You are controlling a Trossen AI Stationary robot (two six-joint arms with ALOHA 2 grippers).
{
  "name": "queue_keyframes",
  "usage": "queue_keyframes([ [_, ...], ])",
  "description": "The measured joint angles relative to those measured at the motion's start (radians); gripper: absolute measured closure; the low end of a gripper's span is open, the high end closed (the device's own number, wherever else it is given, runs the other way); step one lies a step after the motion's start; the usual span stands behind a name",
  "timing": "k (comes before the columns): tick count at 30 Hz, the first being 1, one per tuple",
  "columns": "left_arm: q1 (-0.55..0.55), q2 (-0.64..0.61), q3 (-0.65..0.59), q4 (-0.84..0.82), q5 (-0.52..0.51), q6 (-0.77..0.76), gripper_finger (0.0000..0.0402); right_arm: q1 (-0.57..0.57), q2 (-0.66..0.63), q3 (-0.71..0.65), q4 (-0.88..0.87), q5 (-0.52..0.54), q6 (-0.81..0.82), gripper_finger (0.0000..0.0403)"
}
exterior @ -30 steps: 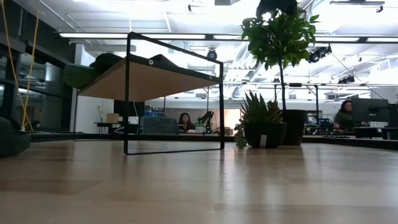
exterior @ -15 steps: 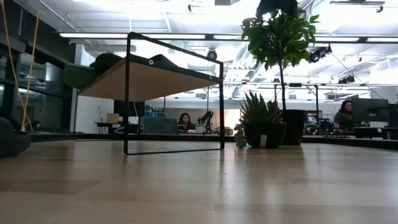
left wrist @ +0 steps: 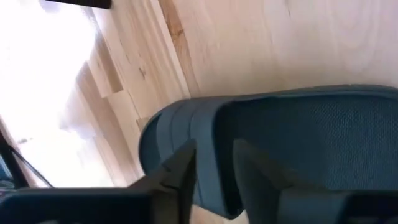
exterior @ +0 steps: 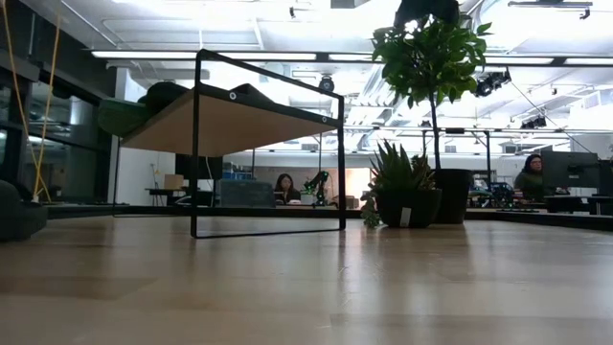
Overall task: Pick and place slippers onto the shelf
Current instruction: Put the black pair of slippers on the shelf
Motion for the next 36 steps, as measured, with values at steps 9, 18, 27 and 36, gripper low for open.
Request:
queue_keyframes([
  [9, 0.000, 0.000, -0.101, 0.046, 0.080, 0.001, 0.0212, 0.000, 0.000, 0.000, 0.000, 0.004, 0.000, 0.0402],
  [18, 0.008, 0.000, -0.156, 0.027, -0.001, -0.002, 0.0204, 0.000, 0.000, 0.000, 0.000, 0.004, 0.004, 0.0402],
  [27, 0.029, 0.000, -0.199, 0.060, -0.015, -0.021, 0.0275, 0.000, 0.000, 0.000, 0.000, 0.004, 0.004, 0.0402],
  [36, 0.028, 0.000, -0.199, 0.080, -0.023, -0.040, 0.0390, 0.000, 0.000, 0.000, -0.001, 0.004, -0.002, 0.0402],
])
